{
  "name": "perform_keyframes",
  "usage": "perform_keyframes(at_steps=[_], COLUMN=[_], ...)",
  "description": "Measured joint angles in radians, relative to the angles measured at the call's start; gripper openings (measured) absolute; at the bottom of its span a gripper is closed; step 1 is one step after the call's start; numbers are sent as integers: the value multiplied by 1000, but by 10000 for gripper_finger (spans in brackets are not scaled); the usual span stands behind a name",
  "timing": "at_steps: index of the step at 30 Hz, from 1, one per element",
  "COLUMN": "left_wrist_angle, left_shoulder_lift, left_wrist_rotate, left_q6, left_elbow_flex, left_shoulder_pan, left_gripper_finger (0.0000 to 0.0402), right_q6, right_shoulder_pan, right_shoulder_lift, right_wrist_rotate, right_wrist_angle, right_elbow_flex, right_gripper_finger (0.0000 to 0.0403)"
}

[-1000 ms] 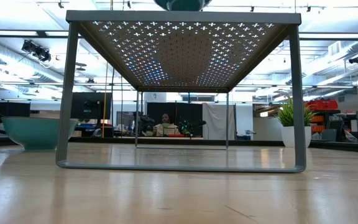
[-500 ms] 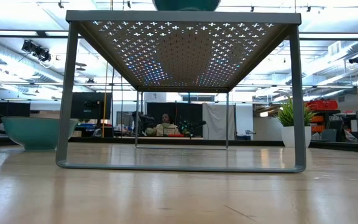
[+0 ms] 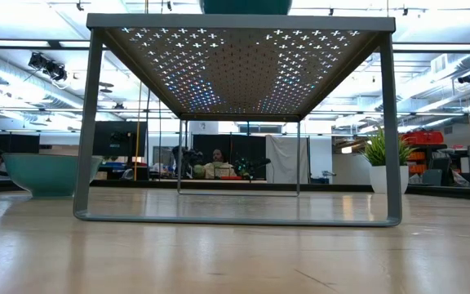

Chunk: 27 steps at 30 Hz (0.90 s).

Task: Pick & Place Mini bowls
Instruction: Put the top green bowl on the shelf

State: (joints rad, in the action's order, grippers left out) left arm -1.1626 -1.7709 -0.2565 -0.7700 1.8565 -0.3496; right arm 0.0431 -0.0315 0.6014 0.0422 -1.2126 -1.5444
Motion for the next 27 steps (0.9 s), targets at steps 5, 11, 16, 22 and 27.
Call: perform_keyframes(at_steps=[5,11,16,22,27], left_wrist_angle=[-2,-8,-22,-11,8], left_shoulder_lift=[0,6,7,7,7], left_wrist_rotate=[16,34,43,40,42], left_q6=[17,30,34,29,28], left_elbow_flex=[0,0,0,0,0], left_shoulder_pan=[10,11,22,20,19], left_gripper_finger=[9,9,9,9,9], right_q6=[0,0,0,0,0], right_shoulder_pan=[0,0,0,0,0], right_shoulder_lift=[0,0,0,0,0], right_wrist_rotate=[0,0,0,0,0], right_wrist_angle=[0,0,0,0,0], right_elbow_flex=[0,0,0,0,0], right_gripper_finger=[29,29,29,29,29])
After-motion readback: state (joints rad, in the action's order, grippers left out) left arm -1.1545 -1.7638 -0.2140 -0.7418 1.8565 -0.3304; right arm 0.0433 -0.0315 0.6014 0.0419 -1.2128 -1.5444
